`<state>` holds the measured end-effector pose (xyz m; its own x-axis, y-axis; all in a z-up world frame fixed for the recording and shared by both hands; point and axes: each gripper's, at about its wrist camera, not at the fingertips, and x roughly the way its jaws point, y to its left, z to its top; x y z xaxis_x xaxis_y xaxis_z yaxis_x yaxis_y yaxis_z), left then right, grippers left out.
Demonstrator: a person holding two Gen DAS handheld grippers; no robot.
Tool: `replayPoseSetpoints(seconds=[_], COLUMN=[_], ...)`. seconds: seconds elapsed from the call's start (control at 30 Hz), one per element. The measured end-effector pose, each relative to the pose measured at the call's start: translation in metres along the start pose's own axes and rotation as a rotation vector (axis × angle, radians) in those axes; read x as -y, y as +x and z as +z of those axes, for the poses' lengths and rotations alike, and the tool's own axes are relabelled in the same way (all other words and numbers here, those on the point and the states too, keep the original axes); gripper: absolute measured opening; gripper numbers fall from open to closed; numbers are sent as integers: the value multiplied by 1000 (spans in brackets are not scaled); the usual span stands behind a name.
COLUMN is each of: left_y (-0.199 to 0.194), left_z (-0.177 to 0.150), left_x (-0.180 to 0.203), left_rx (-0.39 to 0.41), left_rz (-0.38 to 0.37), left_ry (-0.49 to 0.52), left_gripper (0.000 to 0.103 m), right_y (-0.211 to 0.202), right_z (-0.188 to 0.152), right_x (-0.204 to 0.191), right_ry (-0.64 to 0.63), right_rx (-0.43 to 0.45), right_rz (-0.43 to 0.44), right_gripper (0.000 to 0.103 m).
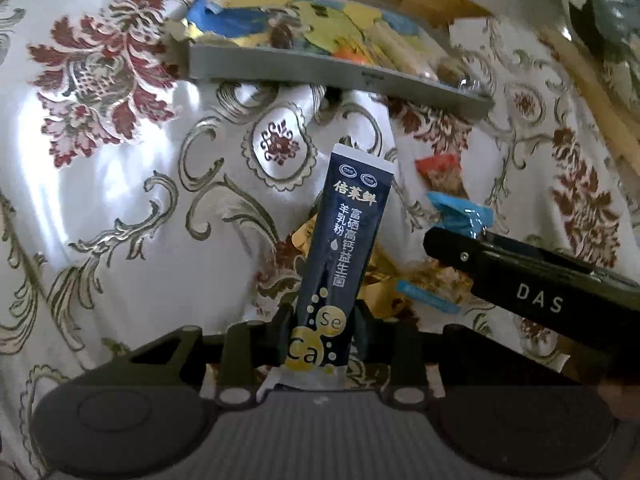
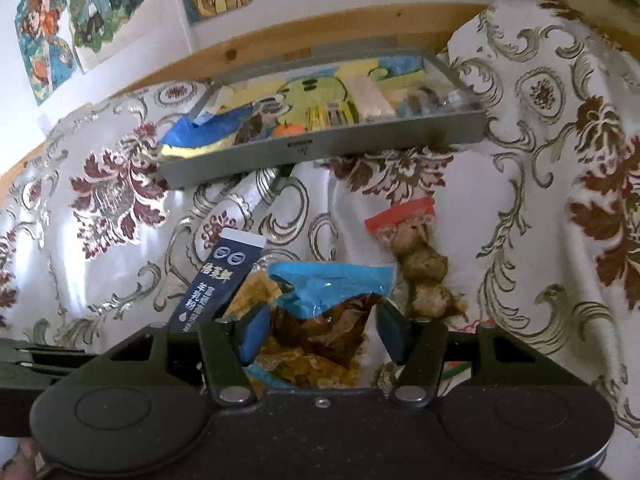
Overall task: Organize snacks
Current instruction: 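Lift both held packets and carry them over the grey tray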
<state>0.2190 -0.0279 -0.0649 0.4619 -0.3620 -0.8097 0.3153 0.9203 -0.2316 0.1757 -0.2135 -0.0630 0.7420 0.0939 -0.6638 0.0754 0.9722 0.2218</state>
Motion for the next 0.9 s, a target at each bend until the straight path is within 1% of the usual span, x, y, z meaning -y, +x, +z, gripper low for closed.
replayPoseSetpoints(seconds=[0.07,0.33,0.43,0.53,0.57,0.6,0.67,0.77,0.9], left_y=[-7,-23,-28,-31,-31,-32,-32,-31,-26], left_z=[-1,8,12,17,20,22,28,37,44], left_x=[1,2,0,-3,-4,-5,-7,-11,-16], left_rx=[27,146,189,218,228,237,256,275,286], left_rz=[9,-3,-2,-3,-2,-1,4,-1,5], left_ry=[-3,-25,-41,-60,-68,-75,-87,-105,-120], left_gripper=[33,33,33,33,33,33,33,33,33], right_y=[-7,-30,-36,-42,-44,-45,-44,-34,-13], right_z=[1,10,17,29,34,39,51,66,73], right_x=[2,7,5,1,-1,-2,-3,-2,3], right_ry=[8,27,13,-27,-40,-54,-76,-118,-131], right_rx=[15,86,108,137,148,159,159,166,152], right_rz=[1,15,25,44,48,53,70,72,65], right_gripper=[59,59,59,59,58,46,45,45,44])
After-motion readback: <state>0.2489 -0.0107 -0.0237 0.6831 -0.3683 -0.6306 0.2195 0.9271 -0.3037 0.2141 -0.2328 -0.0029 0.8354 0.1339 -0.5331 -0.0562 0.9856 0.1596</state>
